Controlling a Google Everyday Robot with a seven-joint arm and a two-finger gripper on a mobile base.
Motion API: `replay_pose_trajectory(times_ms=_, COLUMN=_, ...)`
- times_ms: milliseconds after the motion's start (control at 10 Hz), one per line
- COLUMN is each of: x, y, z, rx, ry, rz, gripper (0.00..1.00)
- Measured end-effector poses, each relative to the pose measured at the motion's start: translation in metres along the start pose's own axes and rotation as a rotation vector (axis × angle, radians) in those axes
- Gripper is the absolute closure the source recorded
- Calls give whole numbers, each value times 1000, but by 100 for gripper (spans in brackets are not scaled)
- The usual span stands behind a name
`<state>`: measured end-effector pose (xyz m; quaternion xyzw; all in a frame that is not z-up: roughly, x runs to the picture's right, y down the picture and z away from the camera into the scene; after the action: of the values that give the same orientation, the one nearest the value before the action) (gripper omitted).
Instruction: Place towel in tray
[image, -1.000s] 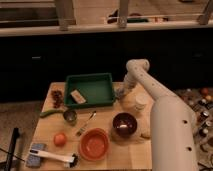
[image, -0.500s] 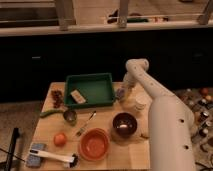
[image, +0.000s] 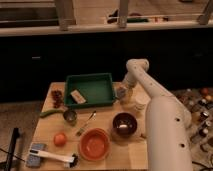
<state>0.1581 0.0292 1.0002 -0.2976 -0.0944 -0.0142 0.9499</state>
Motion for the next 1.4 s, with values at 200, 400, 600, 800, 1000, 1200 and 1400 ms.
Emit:
replay_pose_trajectory(times_ms=200, x=0, y=2, z=3, rx=-5, ry=18, rz=-2, gripper=38)
replay_pose_trajectory(times_ms=400, x=0, y=1, z=3, rx=-4, ry=19, rz=-3, gripper=60)
replay_pose_trajectory(times_ms=600, x=1, y=1, z=3, rx=-9, ry=19, rz=-5, gripper=80)
replay_pose_trajectory(times_ms=800, x=1, y=0, z=2, rx=-13, ry=22, rz=-9, gripper=97)
replay_pose_trajectory(times_ms=1000, x=-1, y=-1, z=1, rx=-13, ry=26, rz=-15, gripper=100)
replay_pose_trajectory(times_ms=1200, x=-1, y=-3, z=-5, rx=-1, ry=34, rz=-15, gripper=100)
replay_pose_trajectory(times_ms=1400, x=2, y=-5, z=-14, rx=24, ry=40, rz=-8, gripper=100)
